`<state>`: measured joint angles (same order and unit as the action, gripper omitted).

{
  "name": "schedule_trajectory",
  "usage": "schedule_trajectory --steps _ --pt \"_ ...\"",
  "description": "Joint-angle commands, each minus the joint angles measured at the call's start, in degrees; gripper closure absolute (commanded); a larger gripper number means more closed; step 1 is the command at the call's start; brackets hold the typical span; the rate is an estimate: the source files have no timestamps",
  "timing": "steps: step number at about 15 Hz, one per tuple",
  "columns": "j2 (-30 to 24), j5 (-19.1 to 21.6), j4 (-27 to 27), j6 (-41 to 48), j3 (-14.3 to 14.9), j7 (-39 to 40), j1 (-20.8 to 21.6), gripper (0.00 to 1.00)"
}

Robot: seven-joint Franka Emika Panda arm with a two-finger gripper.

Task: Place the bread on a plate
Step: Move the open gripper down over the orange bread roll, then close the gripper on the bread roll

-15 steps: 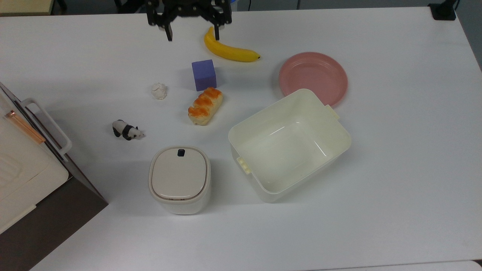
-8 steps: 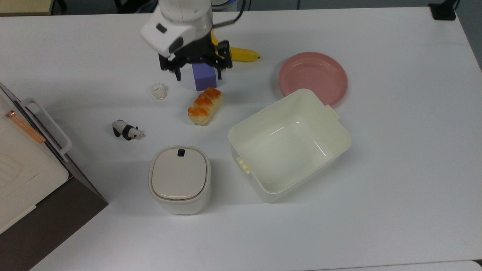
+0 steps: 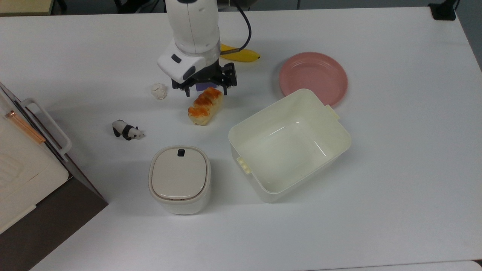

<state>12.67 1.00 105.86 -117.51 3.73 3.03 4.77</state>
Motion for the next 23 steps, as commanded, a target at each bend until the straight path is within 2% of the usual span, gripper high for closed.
schedule_trajectory --steps 1,7,18,21,22,23 --pt "1.21 -2.39 2.85 -4.38 0.85 -2.32 2.26 0.0" --pt "1.92 -5.12 6.63 -7.03 0.93 -3.12 1.65 0.0" --pt "4.73 -6.01 6.64 -7.82 0.93 -3.3 0.15 0.03" --pt "5.08 -6.01 6.55 -7.82 0.85 -3.39 0.42 0.18" --pt "5.35 -6.01 6.46 -7.82 0.85 -3.47 0.42 0.31" --pt "5.35 -6.01 6.2 -7.82 0.85 -3.47 0.42 0.49"
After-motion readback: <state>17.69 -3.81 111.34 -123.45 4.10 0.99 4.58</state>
